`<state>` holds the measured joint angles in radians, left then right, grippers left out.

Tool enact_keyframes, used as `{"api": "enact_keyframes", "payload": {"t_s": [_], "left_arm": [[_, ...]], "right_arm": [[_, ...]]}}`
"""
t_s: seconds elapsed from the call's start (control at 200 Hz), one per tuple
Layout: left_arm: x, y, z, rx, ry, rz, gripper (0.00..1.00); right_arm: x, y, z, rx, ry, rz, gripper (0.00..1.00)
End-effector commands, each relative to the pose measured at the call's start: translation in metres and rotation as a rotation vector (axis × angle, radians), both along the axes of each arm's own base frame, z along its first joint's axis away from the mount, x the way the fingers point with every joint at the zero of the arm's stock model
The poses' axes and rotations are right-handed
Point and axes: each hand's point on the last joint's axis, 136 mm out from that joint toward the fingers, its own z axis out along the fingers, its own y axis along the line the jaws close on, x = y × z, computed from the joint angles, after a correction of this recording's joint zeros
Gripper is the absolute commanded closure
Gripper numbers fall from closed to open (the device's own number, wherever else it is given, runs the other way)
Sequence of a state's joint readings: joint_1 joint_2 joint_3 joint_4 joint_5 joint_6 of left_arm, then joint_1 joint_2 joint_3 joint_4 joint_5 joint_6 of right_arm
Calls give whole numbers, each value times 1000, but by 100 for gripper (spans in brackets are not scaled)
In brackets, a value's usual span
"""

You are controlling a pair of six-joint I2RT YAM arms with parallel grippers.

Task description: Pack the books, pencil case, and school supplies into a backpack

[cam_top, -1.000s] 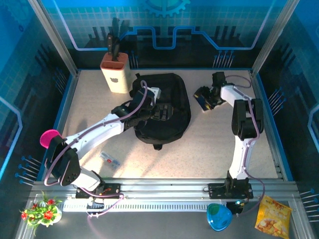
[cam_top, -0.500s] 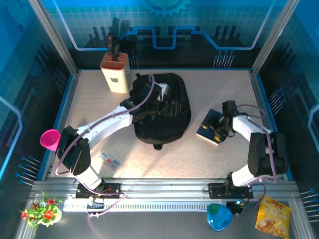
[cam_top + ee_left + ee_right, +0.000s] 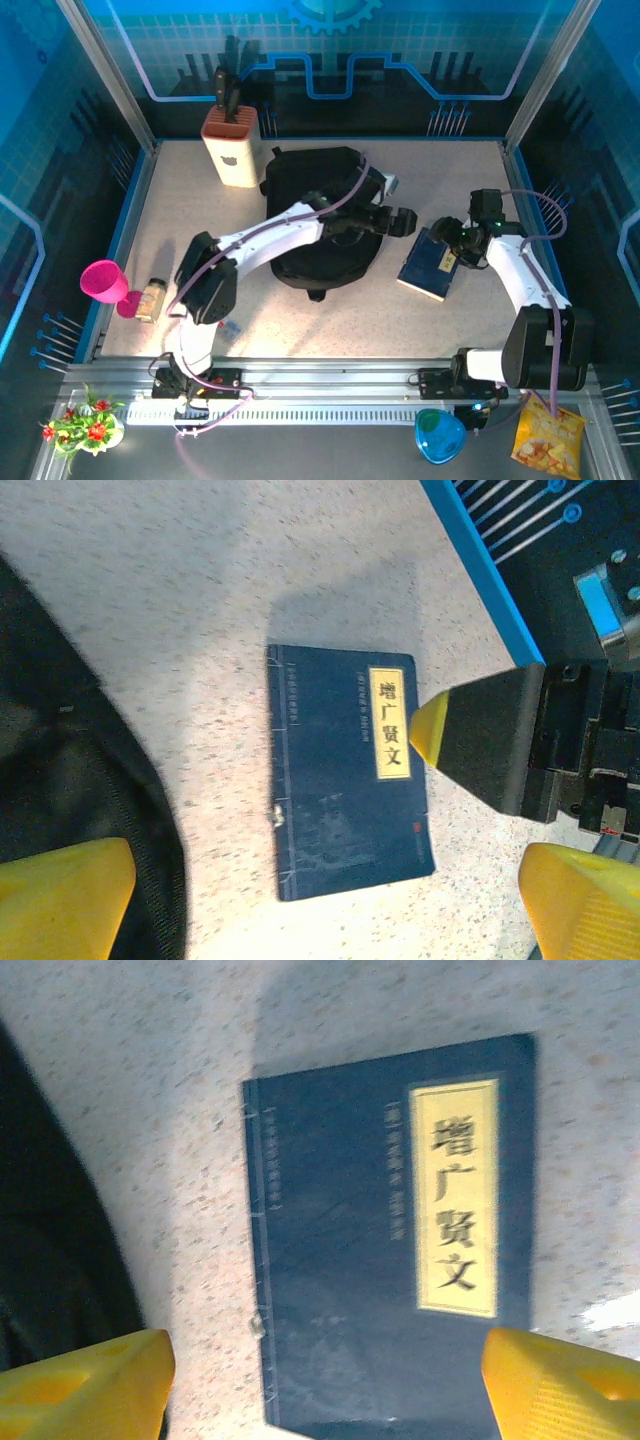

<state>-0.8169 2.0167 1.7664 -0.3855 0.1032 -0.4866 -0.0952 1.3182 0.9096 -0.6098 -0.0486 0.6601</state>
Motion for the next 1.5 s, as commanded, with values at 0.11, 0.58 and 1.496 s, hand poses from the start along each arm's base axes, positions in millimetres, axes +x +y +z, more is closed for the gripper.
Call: {"api": "enact_keyframes", "payload": {"t_s": [0.11, 0.58, 1.496], "left_arm": [[-13, -35, -48, 36, 175, -41, 8], [-22, -57, -122, 64, 395, -34, 28], [-29, -42, -182, 187, 545, 73, 46]], "right_arm": [[-21, -31, -35, -44, 116, -41, 26], [-32, -26, -80, 31, 230, -15, 49], [-26, -4, -99, 167, 241, 41, 62]]}}
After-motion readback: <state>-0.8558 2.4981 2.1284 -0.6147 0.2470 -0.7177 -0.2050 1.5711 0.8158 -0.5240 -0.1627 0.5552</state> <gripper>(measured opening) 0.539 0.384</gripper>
